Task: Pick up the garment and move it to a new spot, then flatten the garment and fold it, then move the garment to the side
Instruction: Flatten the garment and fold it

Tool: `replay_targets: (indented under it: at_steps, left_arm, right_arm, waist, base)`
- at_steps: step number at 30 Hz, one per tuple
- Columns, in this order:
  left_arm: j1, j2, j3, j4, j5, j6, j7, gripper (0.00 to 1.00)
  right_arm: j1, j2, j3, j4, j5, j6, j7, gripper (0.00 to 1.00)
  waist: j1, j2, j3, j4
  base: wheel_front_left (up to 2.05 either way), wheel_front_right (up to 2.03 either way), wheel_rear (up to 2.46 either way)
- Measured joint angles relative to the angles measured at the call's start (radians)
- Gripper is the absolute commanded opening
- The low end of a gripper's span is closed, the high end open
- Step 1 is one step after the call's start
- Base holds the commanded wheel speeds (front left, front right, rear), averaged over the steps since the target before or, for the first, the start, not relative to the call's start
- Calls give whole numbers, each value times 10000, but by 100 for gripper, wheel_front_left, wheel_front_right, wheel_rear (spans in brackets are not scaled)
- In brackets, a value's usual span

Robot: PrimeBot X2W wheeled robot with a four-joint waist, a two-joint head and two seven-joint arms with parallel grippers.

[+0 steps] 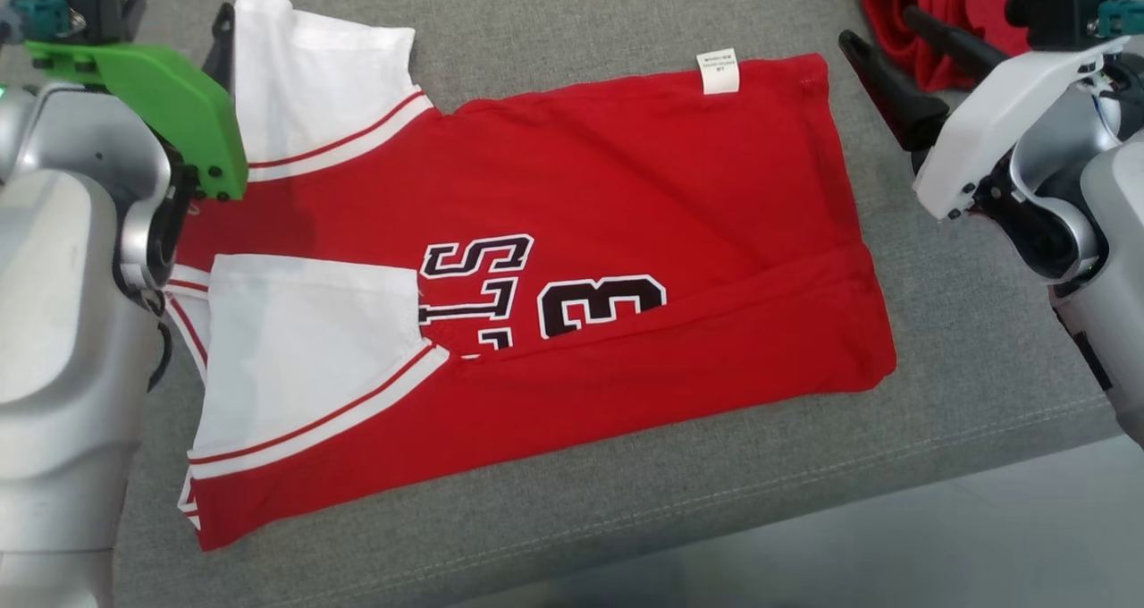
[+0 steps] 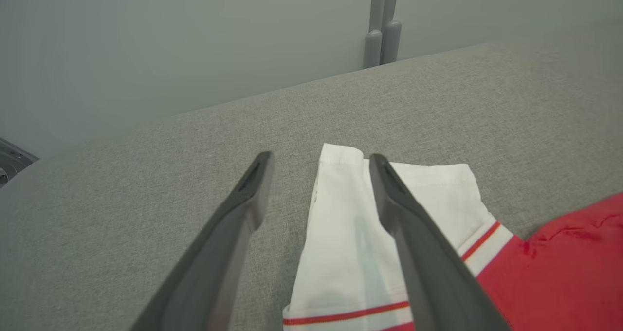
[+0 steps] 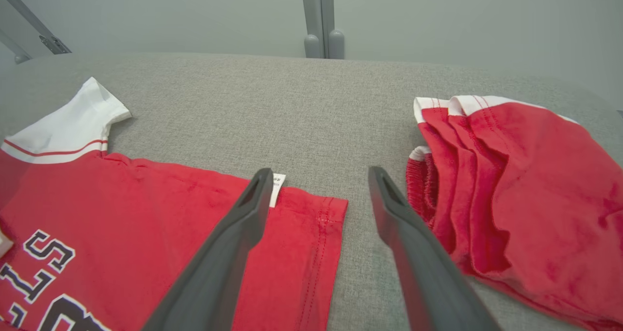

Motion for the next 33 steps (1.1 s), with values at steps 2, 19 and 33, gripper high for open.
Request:
replay_targets:
  at_steps: [2, 19, 33]
  left_arm:
    - [-355, 67, 46, 178, 75, 0, 115, 100]
    - [-1796, 234, -115, 1983, 575, -98, 63, 100]
    - [-2314, 190, -453, 2949, 731, -539, -395, 26]
  right_arm:
    - [-233, 8, -8, -79, 0, 2, 8, 100]
    - [-680, 347, -17, 261, 0, 88, -113, 100]
    - [-893, 516, 94, 619, 0, 176, -330, 100]
  waist:
    - [0, 0, 278, -85]
    - [1, 0, 1721, -700]
    - [1, 0, 1728, -763]
  base:
    - [0, 0, 0]
    - [0, 0, 0]
    - [0, 0, 0]
